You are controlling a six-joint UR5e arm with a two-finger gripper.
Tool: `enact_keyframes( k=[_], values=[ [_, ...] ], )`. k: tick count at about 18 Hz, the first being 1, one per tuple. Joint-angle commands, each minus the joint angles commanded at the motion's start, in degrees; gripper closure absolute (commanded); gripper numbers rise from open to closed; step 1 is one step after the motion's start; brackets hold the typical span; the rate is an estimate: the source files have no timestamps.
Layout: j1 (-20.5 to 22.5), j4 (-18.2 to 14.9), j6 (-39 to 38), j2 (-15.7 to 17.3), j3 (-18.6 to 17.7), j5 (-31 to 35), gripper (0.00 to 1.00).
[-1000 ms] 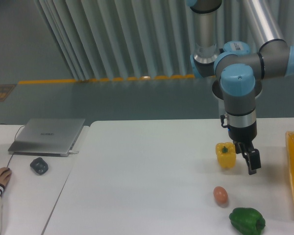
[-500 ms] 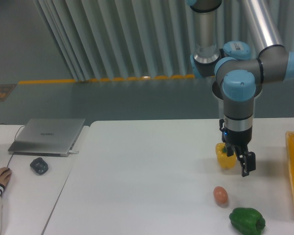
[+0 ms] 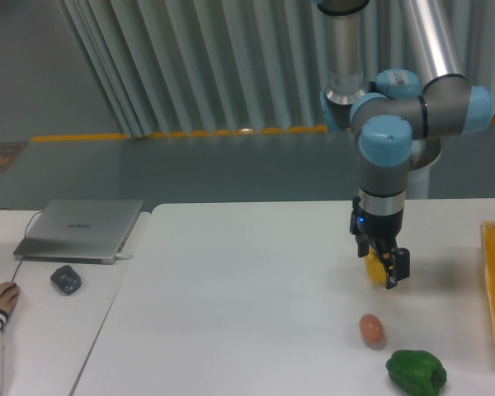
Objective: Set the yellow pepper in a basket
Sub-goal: 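Lift the yellow pepper slightly and hold it above the table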
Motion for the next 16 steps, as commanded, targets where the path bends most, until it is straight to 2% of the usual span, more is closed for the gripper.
enact_keyframes(
  k=[4, 6, 11, 16],
  values=[
    [-1.8, -2.0, 2.0, -0.3, 0.6, 2.2, 0.00],
    [-2.1, -5.1, 3.9, -0.3, 1.0, 3.3, 0.00],
    [-2.7, -9.3, 9.4, -0.4, 0.8, 7.5, 0.00],
    [-2.8, -9.1, 9.8, -0.9, 0.6, 8.3, 0.00]
  ],
)
